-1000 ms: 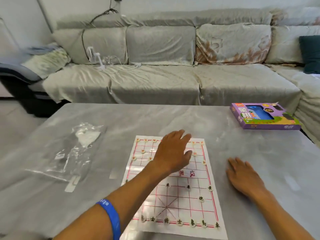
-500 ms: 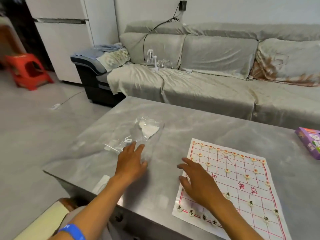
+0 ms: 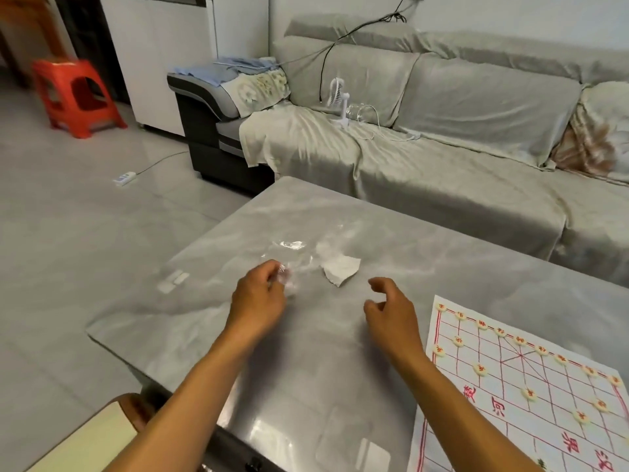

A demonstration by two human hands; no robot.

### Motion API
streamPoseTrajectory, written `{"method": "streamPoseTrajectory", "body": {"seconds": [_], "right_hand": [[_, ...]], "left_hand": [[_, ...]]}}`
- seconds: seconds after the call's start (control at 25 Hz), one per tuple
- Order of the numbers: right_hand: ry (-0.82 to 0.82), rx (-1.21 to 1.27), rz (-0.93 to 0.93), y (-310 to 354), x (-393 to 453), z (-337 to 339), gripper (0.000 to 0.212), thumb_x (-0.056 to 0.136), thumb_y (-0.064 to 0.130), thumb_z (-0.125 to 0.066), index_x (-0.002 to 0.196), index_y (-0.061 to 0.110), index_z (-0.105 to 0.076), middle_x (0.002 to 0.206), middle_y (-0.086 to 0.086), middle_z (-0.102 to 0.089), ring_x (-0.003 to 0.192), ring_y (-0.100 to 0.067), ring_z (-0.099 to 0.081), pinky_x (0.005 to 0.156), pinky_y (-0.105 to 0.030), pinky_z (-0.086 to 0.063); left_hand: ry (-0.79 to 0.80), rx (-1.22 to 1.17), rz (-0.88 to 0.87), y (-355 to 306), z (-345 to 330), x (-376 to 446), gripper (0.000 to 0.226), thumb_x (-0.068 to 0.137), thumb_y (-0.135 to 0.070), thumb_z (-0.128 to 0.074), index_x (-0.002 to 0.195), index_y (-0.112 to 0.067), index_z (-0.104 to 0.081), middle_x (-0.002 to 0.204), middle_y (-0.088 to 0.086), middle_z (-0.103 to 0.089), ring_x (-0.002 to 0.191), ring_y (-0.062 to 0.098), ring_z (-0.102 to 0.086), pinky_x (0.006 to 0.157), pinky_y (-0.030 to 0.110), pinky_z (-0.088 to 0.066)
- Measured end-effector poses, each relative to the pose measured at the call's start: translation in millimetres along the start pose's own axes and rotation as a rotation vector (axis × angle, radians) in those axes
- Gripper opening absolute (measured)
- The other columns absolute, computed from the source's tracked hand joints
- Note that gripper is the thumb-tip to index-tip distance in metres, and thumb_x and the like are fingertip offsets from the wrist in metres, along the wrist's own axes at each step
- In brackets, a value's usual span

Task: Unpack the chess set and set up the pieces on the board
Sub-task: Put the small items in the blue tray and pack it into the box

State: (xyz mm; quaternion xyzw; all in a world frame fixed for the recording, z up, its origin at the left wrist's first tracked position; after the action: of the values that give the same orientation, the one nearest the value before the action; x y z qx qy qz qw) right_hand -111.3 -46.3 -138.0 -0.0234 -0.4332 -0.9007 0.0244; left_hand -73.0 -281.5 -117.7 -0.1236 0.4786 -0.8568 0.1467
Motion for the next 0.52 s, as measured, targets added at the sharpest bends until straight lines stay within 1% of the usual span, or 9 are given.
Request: {"method": "streamPoseTrajectory", "body": {"seconds": [0.08,0.16,0.24,0.28,0.32,0.4,0.44,0.48,0.52], "right_hand": [[-0.031,-0.013,-0.024,-2,17,-7,0.047,0.092,0.014,-0.053,0.136,0.026,-0.043,0.14,0.004,-0.049,0.106,-0.014,-0.057,0.094,-0.028,-0.044],[0.027,-0.126,0.047,5,30,-22,0.058,0.09,0.016,-0.053,0.142,0.029,-0.033,0.148,0.004,-0.038,0.118,-0.018,-0.051,0.098,-0.032,-0.043],[0.142,-0.425,0.198,18,38,-47,0.068,0.09,0.023,-0.049,0.148,0.034,-0.016,0.157,0.006,-0.019,0.121,-0.025,-0.045,0.096,-0.037,-0.043],[0.176,-0.573,0.25,20,42,-58,0.067,0.092,0.028,-0.045,0.149,0.035,-0.011,0.157,0.004,-0.017,0.118,-0.029,-0.044,0.093,-0.039,-0.044],[0.183,-0.663,0.263,20,47,-65,0.061,0.094,0.033,-0.041,0.149,0.035,-0.014,0.154,0.002,-0.023,0.115,-0.031,-0.044,0.09,-0.041,-0.044],[0.16,-0.646,0.198,13,55,-67,0.043,0.096,0.035,-0.04,0.139,0.03,-0.038,0.139,-0.003,-0.043,0.107,-0.031,-0.05,0.084,-0.038,-0.044],[0.141,-0.563,0.164,9,55,-65,0.034,0.096,0.032,-0.042,0.128,0.027,-0.051,0.128,-0.004,-0.052,0.103,-0.03,-0.054,0.08,-0.036,-0.044],[0.113,-0.458,0.141,5,51,-62,0.025,0.096,0.028,-0.045,0.115,0.024,-0.06,0.117,-0.003,-0.059,0.099,-0.029,-0.058,0.076,-0.034,-0.044],[0.066,-0.33,0.119,2,43,-56,0.018,0.095,0.025,-0.047,0.102,0.023,-0.064,0.105,-0.002,-0.063,0.093,-0.027,-0.06,0.07,-0.032,-0.044]], "left_hand": [[-0.132,-0.371,0.176,5,21,2,0.021,0.095,-0.012,-0.047,0.085,-0.025,-0.06,0.089,-0.001,-0.07,0.078,0.02,-0.069,0.07,0.033,-0.051],[-0.24,-0.673,0.322,13,34,-1,0.021,0.097,-0.007,-0.044,0.097,-0.021,-0.06,0.091,0.004,-0.071,0.072,0.023,-0.071,0.071,0.035,-0.054],[-0.277,-0.887,0.41,20,36,-1,0.029,0.096,0.003,-0.039,0.106,-0.018,-0.057,0.093,0.011,-0.07,0.065,0.026,-0.069,0.074,0.041,-0.057],[-0.28,-0.952,0.455,26,33,0,0.037,0.093,0.009,-0.037,0.11,-0.018,-0.056,0.094,0.014,-0.07,0.061,0.027,-0.068,0.071,0.042,-0.058],[-0.28,-0.954,0.503,32,30,1,0.044,0.09,0.012,-0.035,0.113,-0.02,-0.054,0.094,0.015,-0.069,0.058,0.027,-0.067,0.063,0.039,-0.059],[-0.284,-0.826,0.576,46,24,2,0.048,0.088,0.011,-0.037,0.116,-0.024,-0.053,0.095,0.015,-0.068,0.05,0.023,-0.065,0.042,0.026,-0.05],[-0.286,-0.728,0.595,51,22,2,0.047,0.088,0.009,-0.039,0.116,-0.026,-0.053,0.097,0.013,-0.067,0.047,0.019,-0.064,0.039,0.022,-0.045],[-0.285,-0.63,0.599,53,21,0,0.046,0.087,0.006,-0.042,0.115,-0.027,-0.054,0.099,0.011,-0.066,0.047,0.018,-0.063,0.039,0.022,-0.043],[-0.273,-0.548,0.592,56,20,0,0.045,0.085,0.004,-0.043,0.115,-0.027,-0.055,0.1,0.009,-0.066,0.049,0.019,-0.063,0.042,0.023,-0.044]]}}
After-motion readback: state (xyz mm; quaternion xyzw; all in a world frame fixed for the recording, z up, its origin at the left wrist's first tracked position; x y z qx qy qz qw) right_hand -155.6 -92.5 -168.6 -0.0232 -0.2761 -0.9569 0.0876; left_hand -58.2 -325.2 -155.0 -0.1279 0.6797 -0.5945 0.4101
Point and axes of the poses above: each hand's wrist, its own x-axis towards the middle knuckle, its own z-axis out of the back of the hand, y = z × x, the point moved 7 cm from there along x, towards the middle knuckle
